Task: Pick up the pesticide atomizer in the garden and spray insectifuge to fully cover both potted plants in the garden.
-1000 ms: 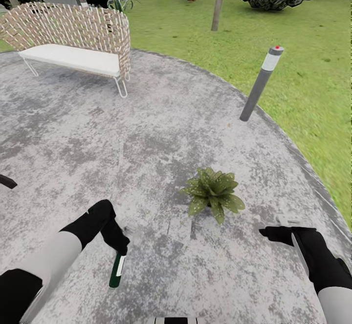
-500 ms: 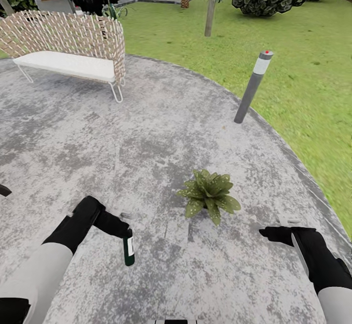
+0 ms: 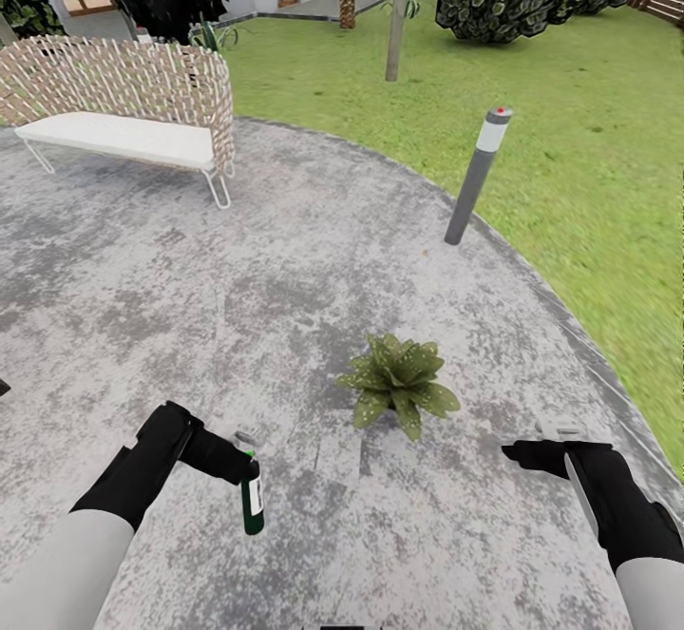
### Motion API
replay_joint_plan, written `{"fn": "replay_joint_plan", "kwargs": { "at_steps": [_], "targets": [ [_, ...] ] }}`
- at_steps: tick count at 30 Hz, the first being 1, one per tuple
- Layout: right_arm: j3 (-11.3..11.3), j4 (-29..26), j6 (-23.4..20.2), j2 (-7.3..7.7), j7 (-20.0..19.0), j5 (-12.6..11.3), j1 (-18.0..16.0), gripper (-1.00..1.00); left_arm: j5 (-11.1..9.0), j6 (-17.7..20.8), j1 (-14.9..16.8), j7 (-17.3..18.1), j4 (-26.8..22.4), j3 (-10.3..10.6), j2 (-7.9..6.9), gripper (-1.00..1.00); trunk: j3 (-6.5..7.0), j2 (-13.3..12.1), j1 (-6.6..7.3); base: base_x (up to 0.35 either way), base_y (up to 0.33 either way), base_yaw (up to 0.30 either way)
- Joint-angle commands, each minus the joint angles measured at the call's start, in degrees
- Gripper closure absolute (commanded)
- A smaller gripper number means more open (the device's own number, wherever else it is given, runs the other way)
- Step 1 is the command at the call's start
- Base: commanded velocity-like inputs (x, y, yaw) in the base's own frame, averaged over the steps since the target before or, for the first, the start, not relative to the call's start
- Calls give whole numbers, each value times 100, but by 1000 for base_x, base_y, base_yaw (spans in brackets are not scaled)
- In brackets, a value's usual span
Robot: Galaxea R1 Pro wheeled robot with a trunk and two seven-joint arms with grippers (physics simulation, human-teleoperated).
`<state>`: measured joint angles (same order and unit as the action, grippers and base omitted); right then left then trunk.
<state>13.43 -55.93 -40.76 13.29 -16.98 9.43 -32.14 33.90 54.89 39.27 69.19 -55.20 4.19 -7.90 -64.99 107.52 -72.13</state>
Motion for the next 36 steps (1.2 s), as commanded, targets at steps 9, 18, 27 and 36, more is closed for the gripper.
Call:
{"fn": "replay_joint_plan", "kwargs": {
  "at_steps": [9,18,27,36],
  "targets": [
    [8,-6,-20,-2,-51,60,-3,-100,55,39,-4,59,-8,9,-9,100,77,2,0,0,0,-78],
    [8,-6,-20,-2,-51,61,-3,-100,55,39,-3,59,-8,12,7,100,128,2,0,0,0,-49],
    [10,-14,-23,-2,-51,59,-3,-100,55,39,-4,59,-8,12,8,100,130,2,0,0,0,-1],
    [10,-14,-27,-2,-51,59,-3,-100,55,39,-5,59,-8,12,8,100,187,2,0,0,0,75]
  ]
}}
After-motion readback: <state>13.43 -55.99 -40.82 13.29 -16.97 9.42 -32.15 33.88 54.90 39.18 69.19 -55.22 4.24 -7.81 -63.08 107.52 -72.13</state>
